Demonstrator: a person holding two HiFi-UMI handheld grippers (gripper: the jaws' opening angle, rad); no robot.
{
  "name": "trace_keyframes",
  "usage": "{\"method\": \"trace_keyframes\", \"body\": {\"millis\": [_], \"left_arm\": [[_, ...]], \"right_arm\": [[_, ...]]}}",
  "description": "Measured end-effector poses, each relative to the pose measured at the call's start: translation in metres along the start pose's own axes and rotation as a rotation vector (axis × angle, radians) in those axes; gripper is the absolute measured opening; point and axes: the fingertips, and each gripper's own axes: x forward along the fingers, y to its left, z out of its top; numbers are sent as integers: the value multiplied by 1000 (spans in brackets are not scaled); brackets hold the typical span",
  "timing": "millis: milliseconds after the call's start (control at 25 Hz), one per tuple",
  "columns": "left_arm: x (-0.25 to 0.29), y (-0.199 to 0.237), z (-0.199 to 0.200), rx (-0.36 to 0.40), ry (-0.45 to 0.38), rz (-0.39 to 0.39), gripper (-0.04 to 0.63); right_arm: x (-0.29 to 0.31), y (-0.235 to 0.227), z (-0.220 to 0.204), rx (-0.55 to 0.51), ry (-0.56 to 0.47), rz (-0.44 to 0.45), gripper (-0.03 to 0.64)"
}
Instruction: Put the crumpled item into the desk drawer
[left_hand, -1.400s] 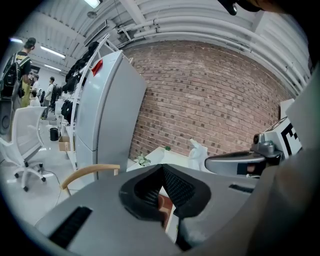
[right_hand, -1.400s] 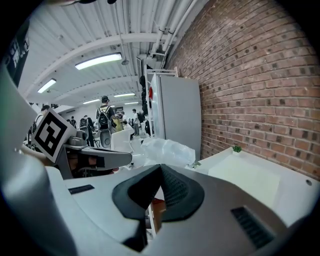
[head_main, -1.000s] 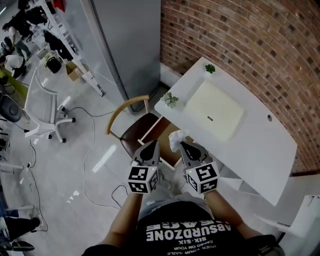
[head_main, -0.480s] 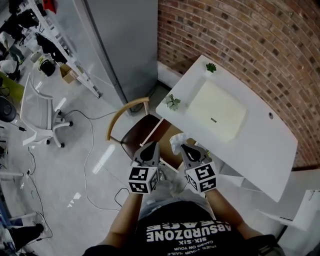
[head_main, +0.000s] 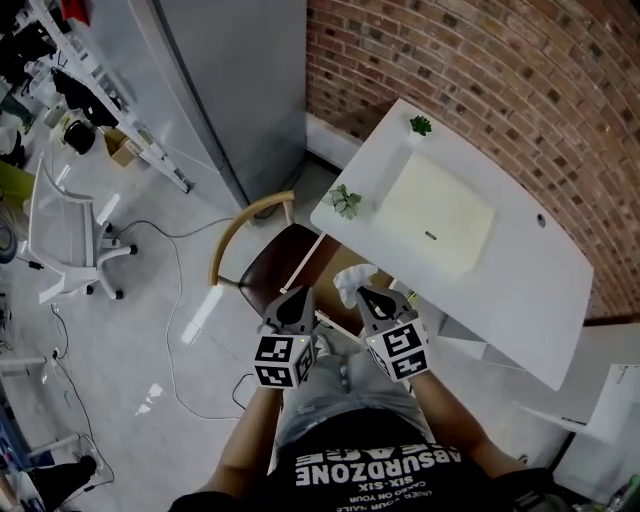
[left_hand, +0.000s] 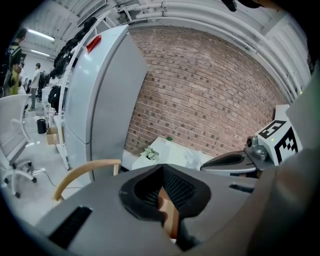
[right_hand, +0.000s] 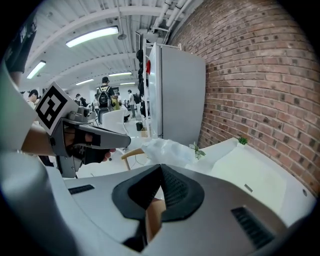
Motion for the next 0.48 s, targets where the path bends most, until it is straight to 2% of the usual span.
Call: {"method": "trace_keyframes", "body": {"millis": [480], "left_arm": [[13, 1, -18, -25, 40, -4, 3]], "right_arm": [[17, 0, -17, -61, 93, 36, -2]]}}
